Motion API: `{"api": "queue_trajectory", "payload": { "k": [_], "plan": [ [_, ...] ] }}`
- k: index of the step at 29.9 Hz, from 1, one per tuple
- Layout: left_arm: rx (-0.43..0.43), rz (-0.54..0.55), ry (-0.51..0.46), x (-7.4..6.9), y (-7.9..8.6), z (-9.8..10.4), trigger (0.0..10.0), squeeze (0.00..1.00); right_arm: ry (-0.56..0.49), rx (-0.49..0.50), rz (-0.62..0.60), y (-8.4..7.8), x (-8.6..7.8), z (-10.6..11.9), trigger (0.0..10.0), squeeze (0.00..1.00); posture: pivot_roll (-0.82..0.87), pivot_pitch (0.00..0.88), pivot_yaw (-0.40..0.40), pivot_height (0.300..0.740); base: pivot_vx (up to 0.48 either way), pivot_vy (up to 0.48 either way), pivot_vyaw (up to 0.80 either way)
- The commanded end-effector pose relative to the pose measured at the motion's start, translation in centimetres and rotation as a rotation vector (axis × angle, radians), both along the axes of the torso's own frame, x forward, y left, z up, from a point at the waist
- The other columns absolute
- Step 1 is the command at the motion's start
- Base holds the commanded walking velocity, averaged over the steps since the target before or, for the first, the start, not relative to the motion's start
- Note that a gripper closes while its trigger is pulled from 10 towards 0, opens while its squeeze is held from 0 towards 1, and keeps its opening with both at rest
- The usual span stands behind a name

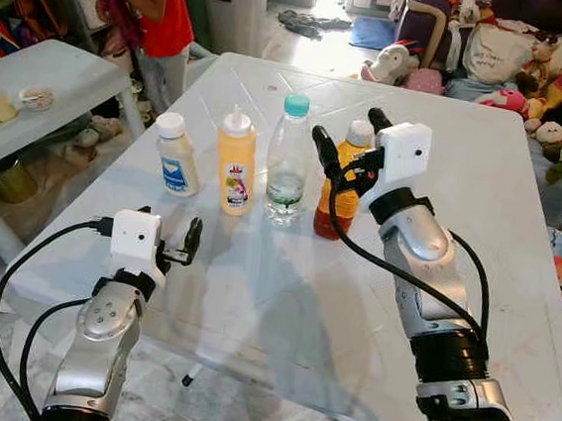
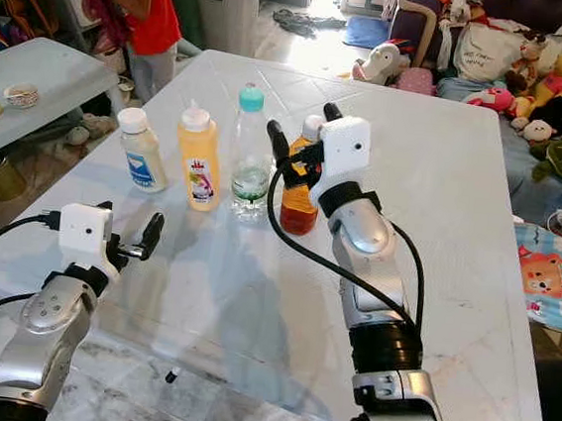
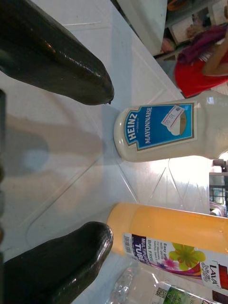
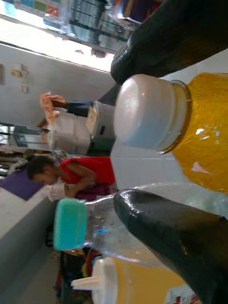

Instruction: Restocking fridge

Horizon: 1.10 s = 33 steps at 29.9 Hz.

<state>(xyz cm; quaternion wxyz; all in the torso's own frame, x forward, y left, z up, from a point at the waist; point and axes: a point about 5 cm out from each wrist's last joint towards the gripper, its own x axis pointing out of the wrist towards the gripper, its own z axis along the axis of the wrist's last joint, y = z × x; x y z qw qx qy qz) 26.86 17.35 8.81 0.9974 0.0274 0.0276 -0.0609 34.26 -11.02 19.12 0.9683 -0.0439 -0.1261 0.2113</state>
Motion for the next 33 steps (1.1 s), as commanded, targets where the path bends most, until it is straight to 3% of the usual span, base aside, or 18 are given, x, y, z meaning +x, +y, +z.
{"api": "queue_trajectory", "payload": {
  "k": [1,16,22,30,31,32,33],
  "plan": [
    [0.011,-0.010,0.011,0.0,0.1,0.0,10.0,0.00,-0.018,-0.017,0.011,0.3,0.1,1.0,0.0,0.00,0.02,0.000,0.032,0.740,0.000,0.000,0.00],
    [0.015,-0.019,0.021,0.1,-0.1,-0.3,10.0,0.00,0.026,-0.065,-0.017,0.3,0.0,0.9,0.0,0.00,0.02,0.000,0.028,0.740,0.000,0.000,0.00],
    [0.023,0.010,0.047,-0.2,0.6,-0.7,10.0,0.00,0.038,-0.050,-0.034,0.1,-0.4,0.9,0.0,0.00,0.02,0.000,0.024,0.740,0.000,0.000,0.00],
    [0.037,0.072,0.031,0.3,1.0,-0.4,10.0,0.00,0.082,-0.046,-0.057,-0.6,-2.7,-2.1,0.0,0.00,0.02,0.000,0.014,0.740,0.000,0.000,0.00],
    [0.042,0.086,0.028,0.2,1.1,-0.5,10.0,0.00,0.088,-0.033,-0.048,-0.5,-3.2,-2.5,1.4,0.00,0.01,0.000,0.009,0.740,0.000,0.000,0.00],
    [0.041,0.105,0.030,0.2,1.2,-0.6,10.0,0.00,0.102,-0.022,-0.062,-0.6,-3.7,-3.4,10.0,0.00,0.01,0.000,0.008,0.740,0.000,0.000,0.00],
    [0.041,0.105,0.030,0.2,1.2,-0.6,10.0,0.00,0.102,-0.022,-0.062,-0.6,-3.7,-3.4,10.0,0.00,0.01,0.000,0.008,0.740,0.000,0.000,0.00]
  ]
}}
